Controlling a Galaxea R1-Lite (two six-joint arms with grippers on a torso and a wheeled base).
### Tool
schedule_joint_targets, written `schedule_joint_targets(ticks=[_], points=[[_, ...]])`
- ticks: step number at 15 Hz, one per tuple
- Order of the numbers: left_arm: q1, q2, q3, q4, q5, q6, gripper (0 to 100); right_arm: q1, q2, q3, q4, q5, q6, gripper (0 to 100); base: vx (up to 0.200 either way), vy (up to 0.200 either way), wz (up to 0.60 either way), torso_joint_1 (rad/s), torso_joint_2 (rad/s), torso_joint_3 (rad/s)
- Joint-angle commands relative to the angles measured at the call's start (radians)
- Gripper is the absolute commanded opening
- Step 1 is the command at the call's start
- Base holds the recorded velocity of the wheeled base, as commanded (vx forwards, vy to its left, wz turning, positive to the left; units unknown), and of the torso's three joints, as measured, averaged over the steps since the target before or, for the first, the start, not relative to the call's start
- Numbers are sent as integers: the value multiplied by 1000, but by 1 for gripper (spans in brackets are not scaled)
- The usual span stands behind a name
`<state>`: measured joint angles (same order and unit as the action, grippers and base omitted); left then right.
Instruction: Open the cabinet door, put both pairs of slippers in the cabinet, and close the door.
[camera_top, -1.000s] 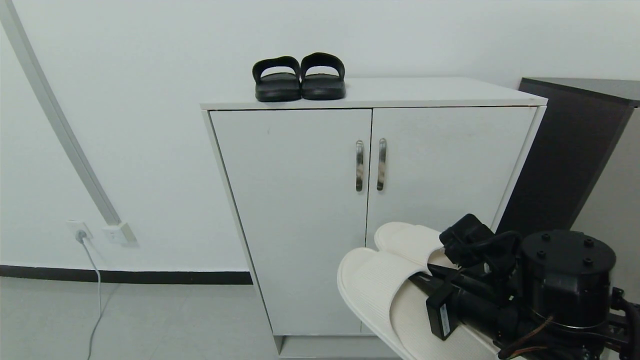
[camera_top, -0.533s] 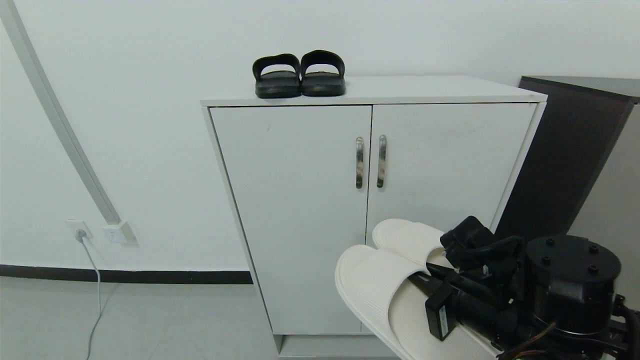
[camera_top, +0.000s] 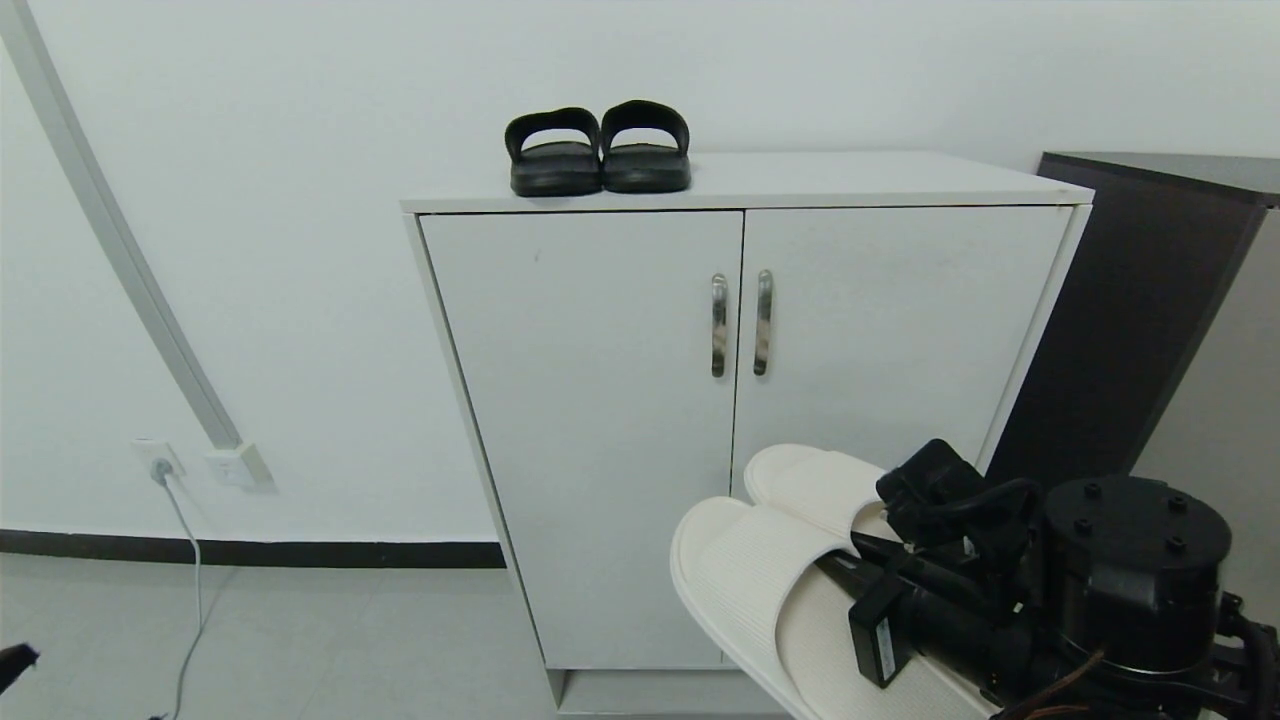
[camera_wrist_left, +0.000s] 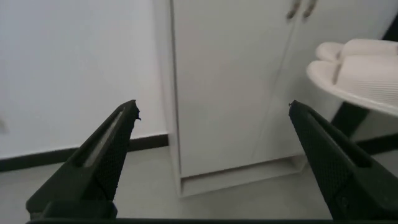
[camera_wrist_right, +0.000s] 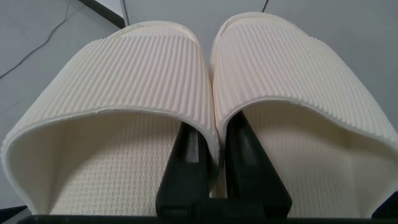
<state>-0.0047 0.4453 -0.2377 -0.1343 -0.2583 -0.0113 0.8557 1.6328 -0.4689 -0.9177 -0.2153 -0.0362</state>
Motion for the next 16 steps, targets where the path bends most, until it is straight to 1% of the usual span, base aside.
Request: schedule_joint_targets(ticks=[1,2,3,4,6,8,9,11,13,15,16], points=[[-3,247,-37,-134,-96,1,100,0,6,3,0,4,1,0,0,0,0,0,0,0],[-11,296,-42,-179,-128,1,100,0,7,3,-1,21,2,0,0,0,0,0,0,0],[-23,352,-52,-211,-133,2,100,0,7,3,0,27,2,0,0,0,0,0,0,0],[-32,372,-57,-223,-133,2,100,0,7,3,0,28,2,0,0,0,0,0,0,0],[-124,455,-77,-301,-139,-6,100,0,9,3,-1,28,2,0,0,0,0,0,0,0],[-198,538,-120,-346,-137,-13,100,2,12,3,-1,28,1,0,0,0,0,0,0,0],[-233,590,-152,-361,-134,-24,100,2,13,3,0,28,1,0,0,0,0,0,0,0],[-278,668,-196,-400,-133,-41,100,3,18,3,-1,28,1,0,0,0,0,0,0,0],[-337,744,-250,-462,-133,-42,100,3,16,6,-1,28,2,0,0,0,0,0,0,0],[-382,797,-302,-469,-133,-45,100,3,16,10,-1,28,2,0,0,0,0,0,0,0],[-425,837,-345,-470,-133,-79,100,3,16,10,-1,28,2,0,0,0,0,0,0,0]])
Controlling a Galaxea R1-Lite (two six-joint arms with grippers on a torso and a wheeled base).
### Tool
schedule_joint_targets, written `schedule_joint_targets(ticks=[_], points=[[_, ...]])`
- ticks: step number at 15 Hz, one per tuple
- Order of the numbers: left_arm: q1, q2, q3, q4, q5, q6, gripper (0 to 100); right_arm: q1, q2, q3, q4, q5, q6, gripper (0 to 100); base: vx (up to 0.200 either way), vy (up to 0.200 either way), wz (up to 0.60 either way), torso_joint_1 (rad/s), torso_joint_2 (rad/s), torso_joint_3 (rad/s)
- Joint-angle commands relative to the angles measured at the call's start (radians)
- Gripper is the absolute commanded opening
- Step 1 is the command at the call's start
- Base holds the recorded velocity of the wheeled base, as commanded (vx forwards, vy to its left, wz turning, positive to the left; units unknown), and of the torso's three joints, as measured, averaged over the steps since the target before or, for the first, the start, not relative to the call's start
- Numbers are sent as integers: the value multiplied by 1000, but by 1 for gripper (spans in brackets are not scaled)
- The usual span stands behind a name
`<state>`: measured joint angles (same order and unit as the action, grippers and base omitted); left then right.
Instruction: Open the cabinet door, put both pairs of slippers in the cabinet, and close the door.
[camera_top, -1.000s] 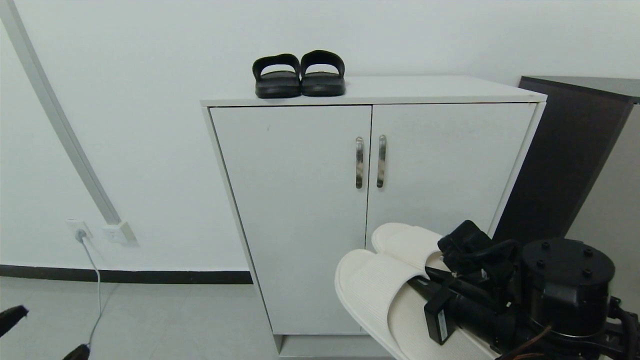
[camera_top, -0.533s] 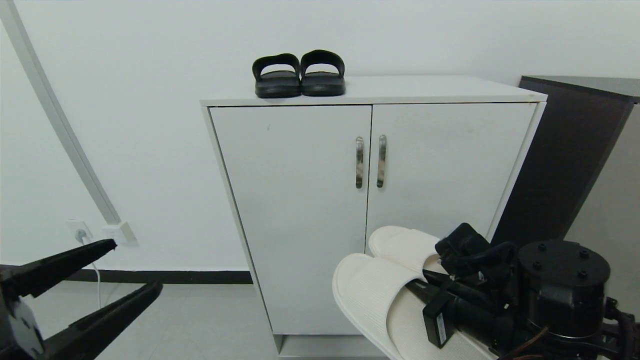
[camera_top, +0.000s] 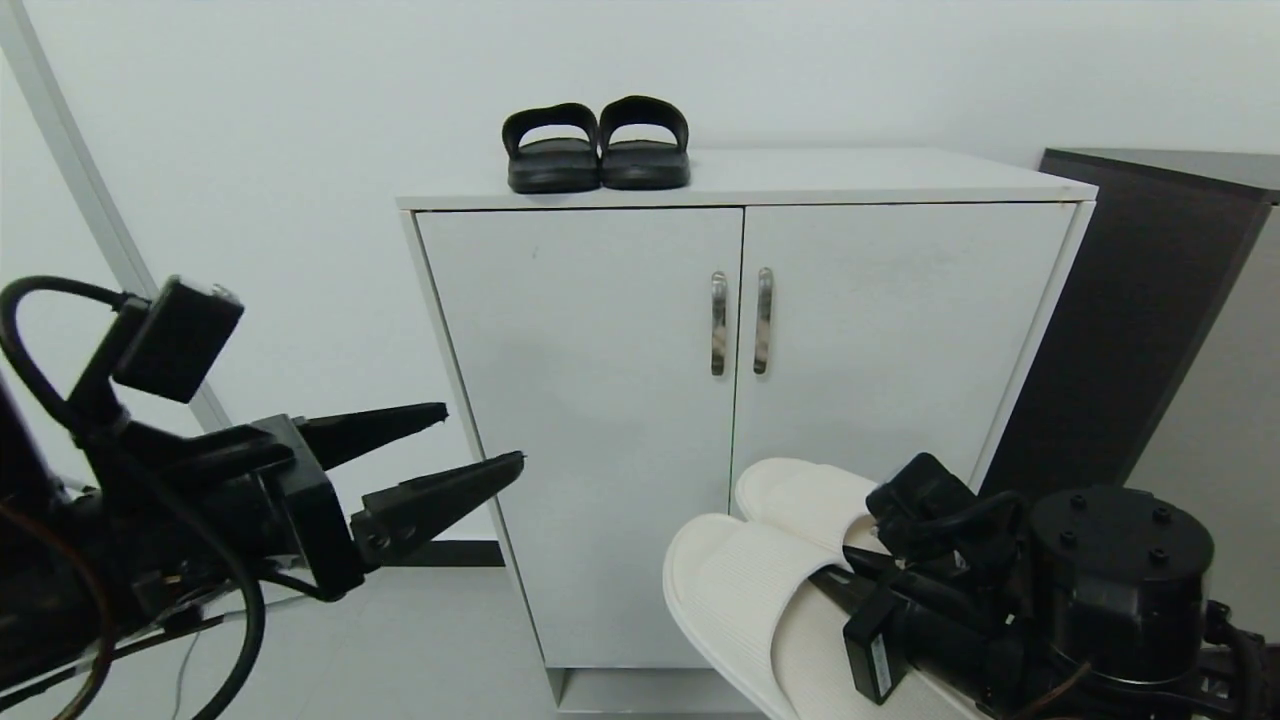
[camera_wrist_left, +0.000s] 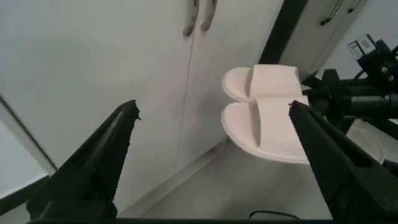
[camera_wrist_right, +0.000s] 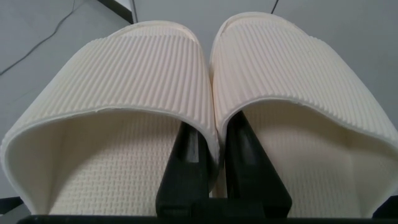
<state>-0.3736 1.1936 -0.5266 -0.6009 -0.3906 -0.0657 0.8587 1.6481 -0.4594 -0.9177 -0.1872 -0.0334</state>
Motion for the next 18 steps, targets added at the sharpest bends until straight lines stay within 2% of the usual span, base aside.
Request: schedule_joint_targets(ticks=[1,3,7,8,12,13,15,16,18], points=[[-91,121,-92,-4,-2,-54,100,-1,1,1,-1,0,0,0,0,0,0,0,0,0],[-113,201,-168,-11,-4,-85,100,-1,1,1,-1,0,-2,0,0,0,0,0,0,0],[-130,322,-263,-122,-11,-95,100,5,1,5,-1,0,-3,0,0,0,0,0,0,0],[-130,377,-337,-131,-10,-105,100,3,-1,7,-1,0,-2,0,0,0,0,0,0,0],[-203,485,-495,-36,-13,-108,100,3,2,8,-1,0,-2,0,0,0,0,0,0,0],[-222,526,-546,-27,-17,-120,100,3,2,10,-1,0,0,0,0,0,0,0,0,0],[-238,590,-619,-22,-63,-140,100,2,1,11,-1,0,0,0,0,0,0,0,0,0],[-248,639,-684,-10,-97,-163,100,2,2,13,-1,0,0,0,0,0,0,0,0,0],[-246,687,-763,19,-126,-180,100,2,1,13,-1,0,-2,0,0,0,0,0,0,0]])
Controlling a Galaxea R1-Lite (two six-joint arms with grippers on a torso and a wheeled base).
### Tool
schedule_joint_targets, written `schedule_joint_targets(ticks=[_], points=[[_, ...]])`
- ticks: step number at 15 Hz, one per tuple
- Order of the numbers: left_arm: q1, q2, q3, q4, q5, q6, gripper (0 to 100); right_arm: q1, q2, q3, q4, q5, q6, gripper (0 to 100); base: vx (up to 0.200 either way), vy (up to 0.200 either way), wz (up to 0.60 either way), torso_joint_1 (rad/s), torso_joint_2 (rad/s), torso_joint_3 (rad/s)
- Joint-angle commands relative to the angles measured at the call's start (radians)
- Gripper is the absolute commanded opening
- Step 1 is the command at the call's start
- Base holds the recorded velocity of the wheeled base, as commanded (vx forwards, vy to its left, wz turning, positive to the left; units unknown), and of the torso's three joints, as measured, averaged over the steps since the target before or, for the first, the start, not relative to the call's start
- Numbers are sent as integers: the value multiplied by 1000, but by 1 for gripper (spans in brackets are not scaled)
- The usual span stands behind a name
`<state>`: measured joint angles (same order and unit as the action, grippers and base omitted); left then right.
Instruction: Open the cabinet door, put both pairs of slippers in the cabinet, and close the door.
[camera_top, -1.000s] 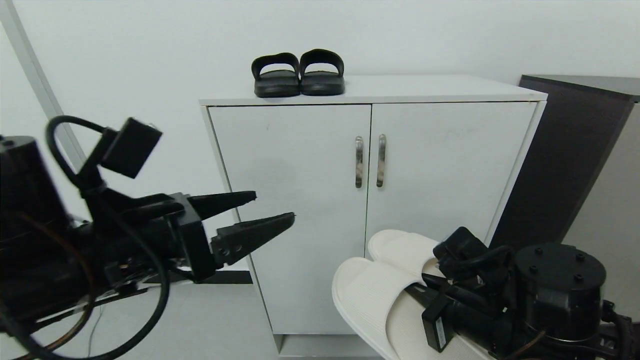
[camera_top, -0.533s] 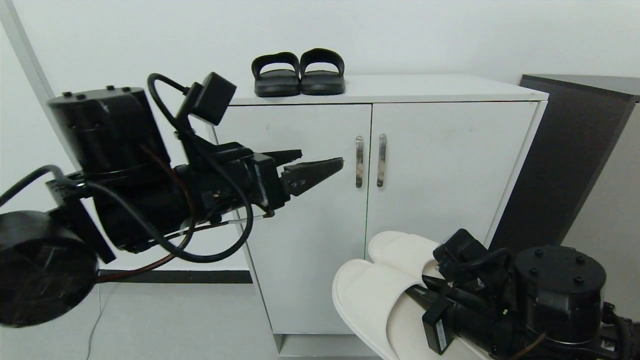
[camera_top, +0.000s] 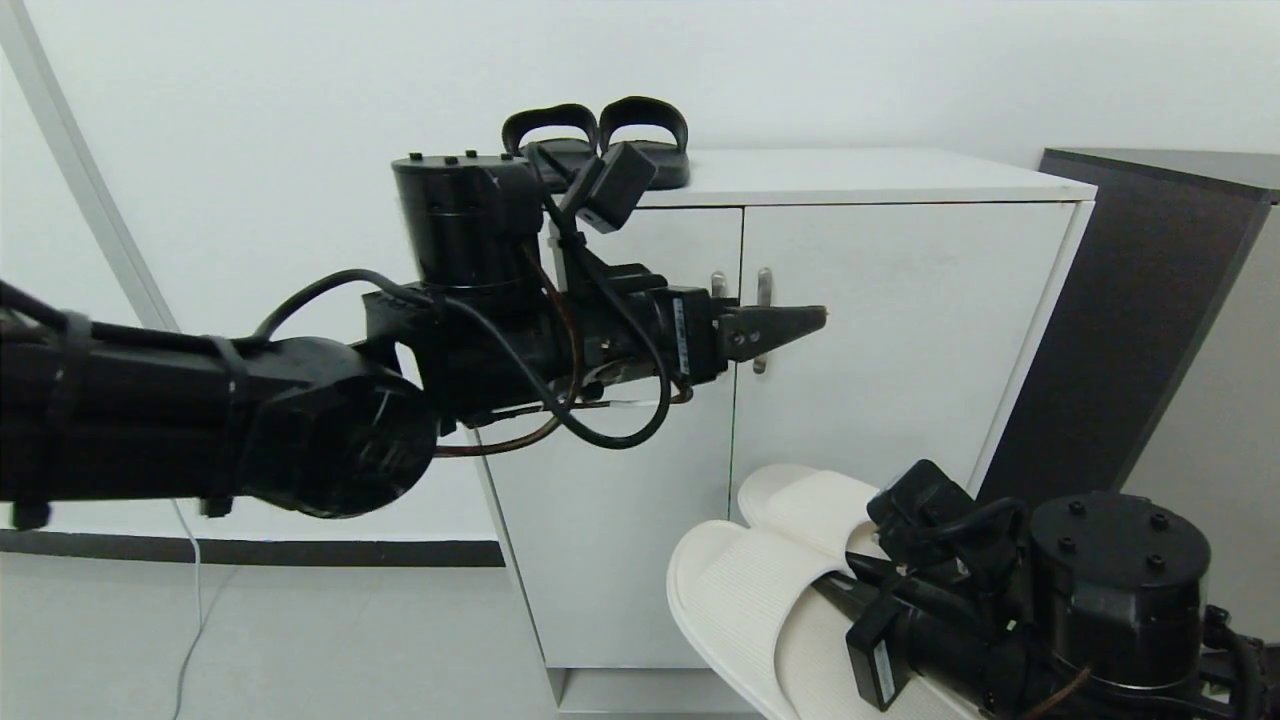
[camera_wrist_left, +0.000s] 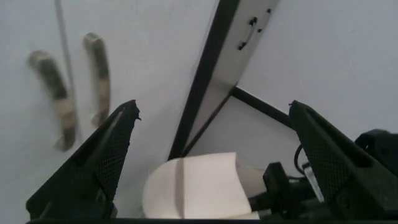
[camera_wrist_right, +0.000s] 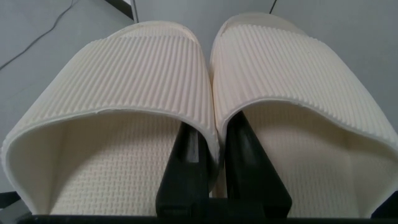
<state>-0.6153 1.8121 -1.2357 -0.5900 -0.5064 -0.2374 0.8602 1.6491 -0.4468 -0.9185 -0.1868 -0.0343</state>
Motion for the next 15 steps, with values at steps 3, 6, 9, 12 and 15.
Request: schedule_joint_targets(ticks=[3,6,9,12,15], points=[[-3,128,-133,19,-11,-57,100,0,0,0,0,0,-1,0,0,0,0,0,0,0],[3,167,-157,18,2,-60,100,0,0,0,0,0,-1,0,0,0,0,0,0,0],[20,182,-176,19,29,-60,100,0,0,0,0,0,-1,0,0,0,0,0,0,0],[22,199,-195,21,58,-60,100,0,1,2,0,0,-1,0,0,0,0,0,0,0],[22,242,-248,42,71,-59,100,0,1,2,0,0,-1,0,0,0,0,0,0,0]])
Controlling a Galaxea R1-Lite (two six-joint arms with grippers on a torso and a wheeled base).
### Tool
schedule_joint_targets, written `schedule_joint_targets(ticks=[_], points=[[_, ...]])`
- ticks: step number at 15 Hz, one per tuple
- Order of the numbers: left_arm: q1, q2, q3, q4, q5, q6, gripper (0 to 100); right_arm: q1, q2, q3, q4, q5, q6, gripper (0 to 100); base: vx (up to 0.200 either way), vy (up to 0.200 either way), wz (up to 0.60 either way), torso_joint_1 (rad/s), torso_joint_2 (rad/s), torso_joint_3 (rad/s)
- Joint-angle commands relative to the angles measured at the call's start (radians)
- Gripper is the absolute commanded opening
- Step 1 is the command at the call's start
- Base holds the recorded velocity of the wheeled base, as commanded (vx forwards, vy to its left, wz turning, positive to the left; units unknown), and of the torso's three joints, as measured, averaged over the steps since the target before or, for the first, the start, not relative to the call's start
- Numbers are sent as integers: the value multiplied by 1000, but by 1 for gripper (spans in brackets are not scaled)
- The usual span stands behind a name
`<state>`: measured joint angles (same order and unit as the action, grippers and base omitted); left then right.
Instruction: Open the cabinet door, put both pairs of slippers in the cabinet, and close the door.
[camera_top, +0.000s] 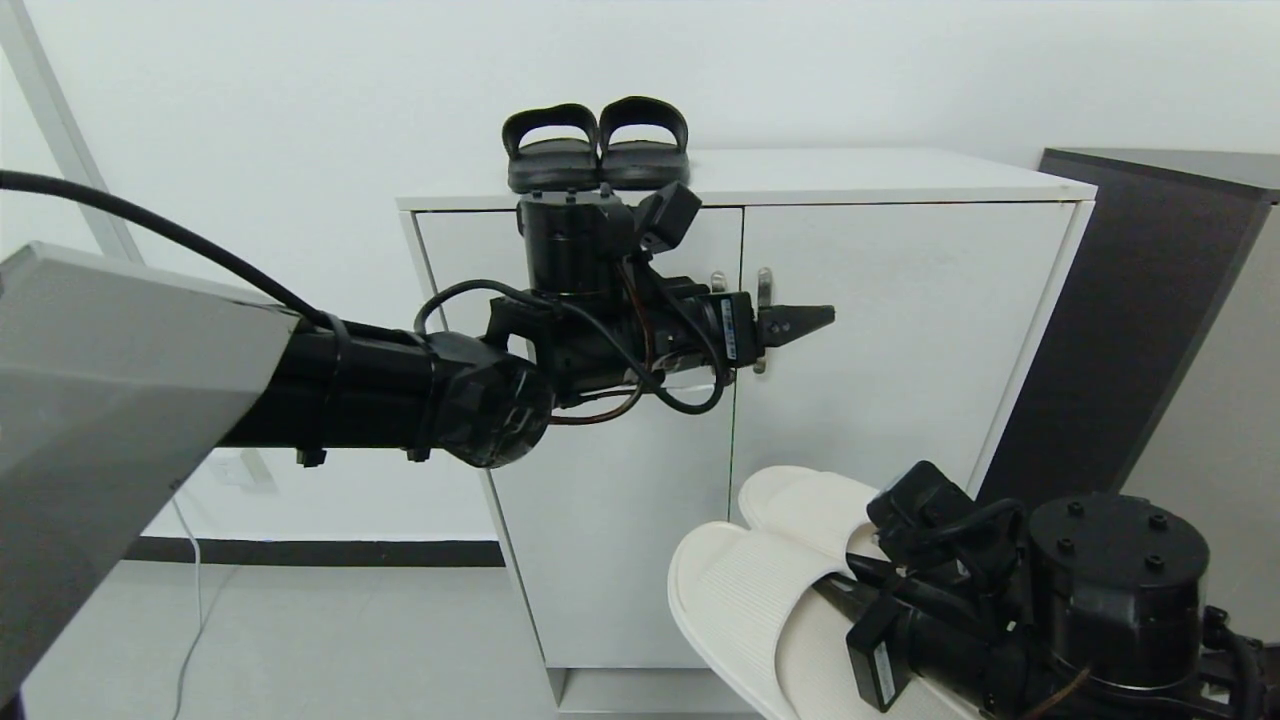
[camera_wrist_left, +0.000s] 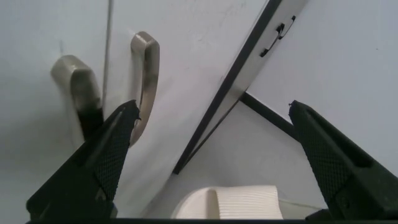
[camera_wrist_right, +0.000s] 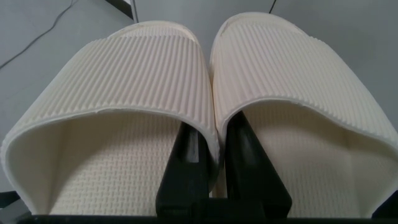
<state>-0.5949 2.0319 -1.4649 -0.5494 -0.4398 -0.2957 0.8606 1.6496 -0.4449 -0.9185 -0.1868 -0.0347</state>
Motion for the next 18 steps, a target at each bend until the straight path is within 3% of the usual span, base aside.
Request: schedule_joint_targets(ticks=[1,5,6,11,18], points=[[-2,40,-35,5,13,0,100,0,1,0,0,0,-1,0,0,0,0,0,0,0],[-5,57,-48,6,13,-2,100,1,1,6,0,1,-2,0,0,0,0,0,0,0],[-5,56,-46,6,13,0,0,1,1,6,0,1,-2,0,0,0,0,0,0,0],[-8,31,-17,0,16,0,0,3,-8,28,1,3,-4,0,0,0,0,0,0,0],[-52,-71,127,-20,30,1,0,20,-19,51,1,30,-22,0,0,0,0,0,0,0]])
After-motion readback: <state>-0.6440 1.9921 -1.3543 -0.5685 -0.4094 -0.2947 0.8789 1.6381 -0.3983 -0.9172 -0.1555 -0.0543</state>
